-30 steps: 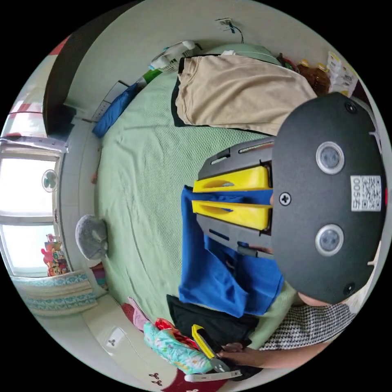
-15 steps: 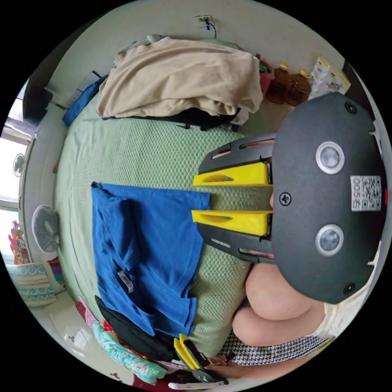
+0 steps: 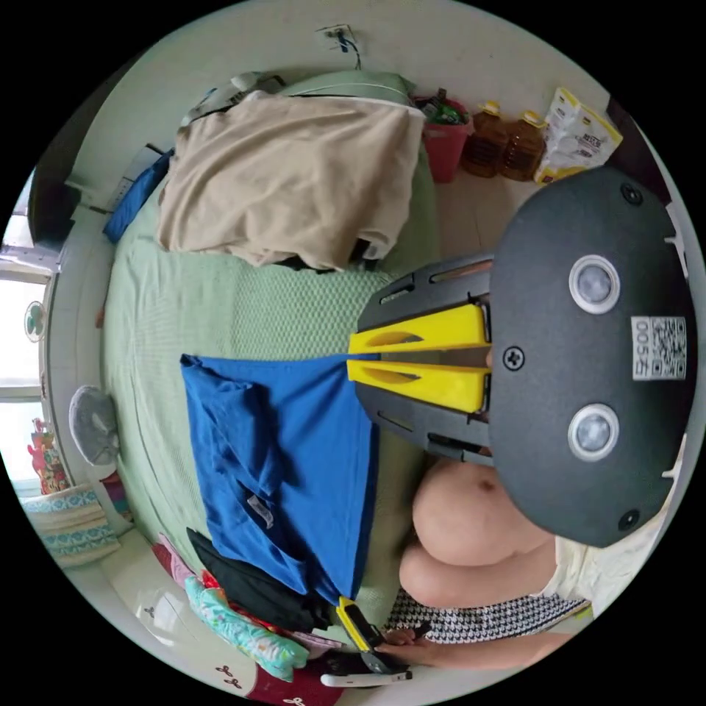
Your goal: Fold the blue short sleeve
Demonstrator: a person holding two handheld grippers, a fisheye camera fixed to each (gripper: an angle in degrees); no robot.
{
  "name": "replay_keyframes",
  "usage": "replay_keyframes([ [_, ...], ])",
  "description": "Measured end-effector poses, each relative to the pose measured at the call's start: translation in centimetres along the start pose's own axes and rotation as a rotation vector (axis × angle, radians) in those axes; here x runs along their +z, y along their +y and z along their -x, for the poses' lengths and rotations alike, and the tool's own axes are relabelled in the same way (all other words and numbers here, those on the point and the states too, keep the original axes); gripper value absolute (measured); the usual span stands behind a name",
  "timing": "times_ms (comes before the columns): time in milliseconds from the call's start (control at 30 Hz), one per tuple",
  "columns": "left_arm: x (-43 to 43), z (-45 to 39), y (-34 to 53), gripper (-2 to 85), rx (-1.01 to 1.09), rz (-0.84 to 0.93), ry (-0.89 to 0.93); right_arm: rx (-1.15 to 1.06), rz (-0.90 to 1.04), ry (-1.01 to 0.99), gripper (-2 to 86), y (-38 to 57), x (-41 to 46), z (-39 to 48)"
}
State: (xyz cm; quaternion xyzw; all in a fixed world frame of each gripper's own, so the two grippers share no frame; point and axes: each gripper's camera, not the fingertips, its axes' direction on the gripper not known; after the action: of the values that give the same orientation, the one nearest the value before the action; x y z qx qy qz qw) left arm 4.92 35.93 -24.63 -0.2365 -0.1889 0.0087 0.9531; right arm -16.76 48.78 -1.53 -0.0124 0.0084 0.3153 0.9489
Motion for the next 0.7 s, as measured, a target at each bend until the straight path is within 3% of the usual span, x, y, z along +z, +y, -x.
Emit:
replay_keyframes([
  [167,-0.2,1.2,2.3,6.3,-0.049,-0.033,0.099,-0.034,0.014,-0.013,-0.6,1.0,0.7,0.0],
  [333,-2.8,2.0,3.9,7.6,-0.017,-0.084,0.05,-0.211,0.049,0.063,3.3,1.8,-0.2,0.5],
  [533,-5.5,0.8,2.6,7.6,0.046,-0.203,0.083,-0.168,-0.062,-0.018,3.4,-0.7,-3.0,1.0],
  [700,-5.0,-1.9,0.0,12.2,0.144,-0.274,0.135,-0.286,-0.125,-0.058,3.6,-5.8,-4.1,5.9],
])
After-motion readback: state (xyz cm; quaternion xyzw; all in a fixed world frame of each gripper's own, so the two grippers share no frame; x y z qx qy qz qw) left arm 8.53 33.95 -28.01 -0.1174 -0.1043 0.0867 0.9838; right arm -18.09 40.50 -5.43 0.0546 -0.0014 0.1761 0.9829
